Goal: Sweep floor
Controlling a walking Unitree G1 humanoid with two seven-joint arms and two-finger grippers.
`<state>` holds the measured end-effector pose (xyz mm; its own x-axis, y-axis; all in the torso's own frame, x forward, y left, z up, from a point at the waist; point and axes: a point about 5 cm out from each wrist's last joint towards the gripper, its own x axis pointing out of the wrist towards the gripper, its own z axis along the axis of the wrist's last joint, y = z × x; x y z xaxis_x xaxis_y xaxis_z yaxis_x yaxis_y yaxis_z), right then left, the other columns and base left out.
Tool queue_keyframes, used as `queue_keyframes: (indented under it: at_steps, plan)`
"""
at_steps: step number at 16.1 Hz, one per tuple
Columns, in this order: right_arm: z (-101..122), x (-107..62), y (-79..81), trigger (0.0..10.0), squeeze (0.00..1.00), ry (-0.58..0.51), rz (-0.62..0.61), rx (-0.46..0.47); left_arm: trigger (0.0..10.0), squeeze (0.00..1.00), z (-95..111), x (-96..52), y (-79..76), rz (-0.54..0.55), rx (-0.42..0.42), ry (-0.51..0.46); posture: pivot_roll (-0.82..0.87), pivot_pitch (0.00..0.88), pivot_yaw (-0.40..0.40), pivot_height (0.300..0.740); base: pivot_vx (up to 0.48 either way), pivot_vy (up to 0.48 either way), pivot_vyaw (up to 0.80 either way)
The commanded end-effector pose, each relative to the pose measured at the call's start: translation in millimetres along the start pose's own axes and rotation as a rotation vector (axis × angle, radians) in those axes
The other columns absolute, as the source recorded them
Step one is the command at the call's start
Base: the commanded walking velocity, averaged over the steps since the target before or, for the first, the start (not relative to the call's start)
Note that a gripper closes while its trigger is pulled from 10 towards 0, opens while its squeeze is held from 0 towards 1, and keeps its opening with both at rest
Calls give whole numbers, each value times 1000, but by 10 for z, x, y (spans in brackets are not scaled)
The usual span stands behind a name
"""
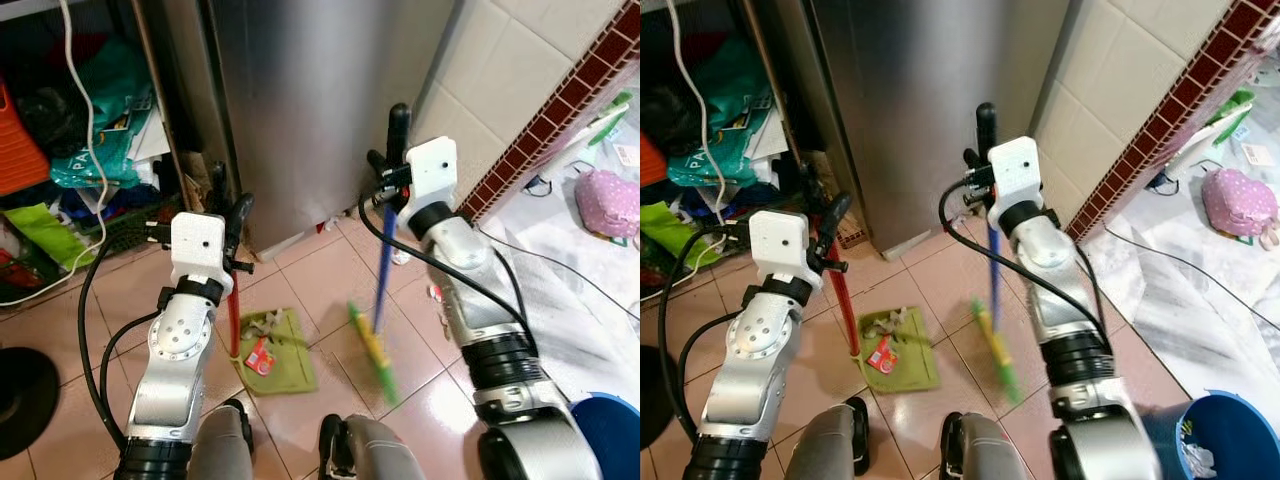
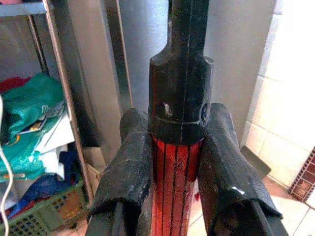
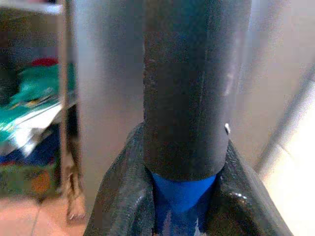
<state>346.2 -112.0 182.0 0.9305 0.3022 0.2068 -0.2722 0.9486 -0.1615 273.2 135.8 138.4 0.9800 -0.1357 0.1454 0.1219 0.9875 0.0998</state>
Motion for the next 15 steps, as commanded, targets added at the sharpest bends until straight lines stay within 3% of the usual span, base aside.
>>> queue_keyframes:
  at_steps: [1, 2, 4, 15]
  plan:
    - [-7, -52, -191, 10000, 0, -17, -131, -35, 10000, 0, 158, 2, -55, -36, -4, -59, 25, 150, -69, 740, 0, 0, -800]
    - [-112, -107, -315, 10000, 0, 39, -225, -3, 10000, 0, 174, 2, -56, -29, -47, -49, 21, 151, -68, 740, 0, 0, -800]
    - [-146, -144, -352, 10000, 0, 60, -237, -6, 10000, 0, 178, 13, -76, -39, -64, -39, 2, 160, -62, 740, 0, 0, -800]
    - [-225, -129, -374, 10000, 0, 108, -256, -5, 10000, 0, 255, 78, -292, -128, -129, -29, 4, 161, -71, 740, 0, 44, -800]
